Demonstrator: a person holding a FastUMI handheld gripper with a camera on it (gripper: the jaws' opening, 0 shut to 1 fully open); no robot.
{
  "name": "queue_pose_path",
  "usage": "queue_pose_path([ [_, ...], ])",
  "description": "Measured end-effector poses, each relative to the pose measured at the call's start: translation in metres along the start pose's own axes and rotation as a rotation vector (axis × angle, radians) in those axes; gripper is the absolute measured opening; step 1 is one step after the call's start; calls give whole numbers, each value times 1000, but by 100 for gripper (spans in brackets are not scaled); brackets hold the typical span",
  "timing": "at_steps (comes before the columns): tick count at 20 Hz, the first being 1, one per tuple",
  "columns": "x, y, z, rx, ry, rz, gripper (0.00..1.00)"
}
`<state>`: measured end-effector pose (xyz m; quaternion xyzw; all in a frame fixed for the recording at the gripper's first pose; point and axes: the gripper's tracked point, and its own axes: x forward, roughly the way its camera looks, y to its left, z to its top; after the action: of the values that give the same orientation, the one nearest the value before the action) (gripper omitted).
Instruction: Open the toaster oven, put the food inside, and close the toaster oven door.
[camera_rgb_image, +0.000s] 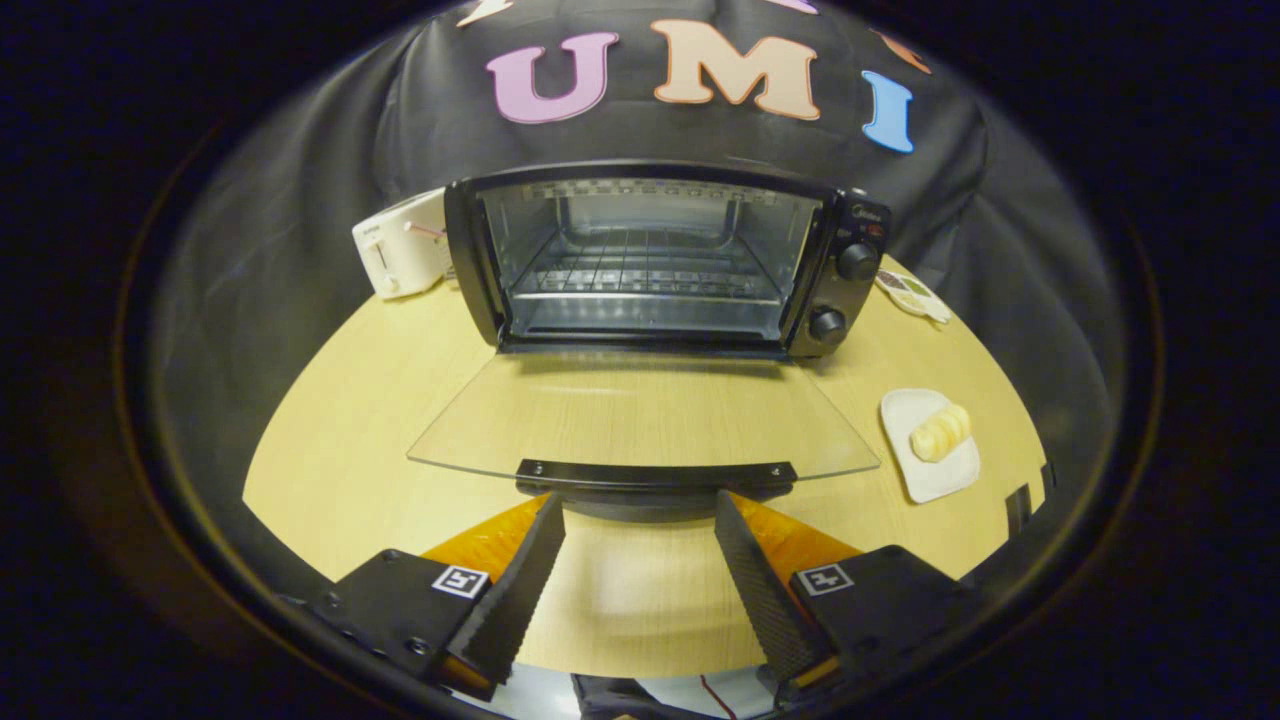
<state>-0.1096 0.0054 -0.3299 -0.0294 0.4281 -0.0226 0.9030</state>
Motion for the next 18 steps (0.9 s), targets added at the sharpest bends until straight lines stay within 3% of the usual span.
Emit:
queue_pose_path([
  [10, 5, 4, -15, 65, 14, 11, 96],
  [15, -27, 1, 6, 131, -64, 17, 96],
  [18, -36, -27, 36, 183, -135, -52, 95],
])
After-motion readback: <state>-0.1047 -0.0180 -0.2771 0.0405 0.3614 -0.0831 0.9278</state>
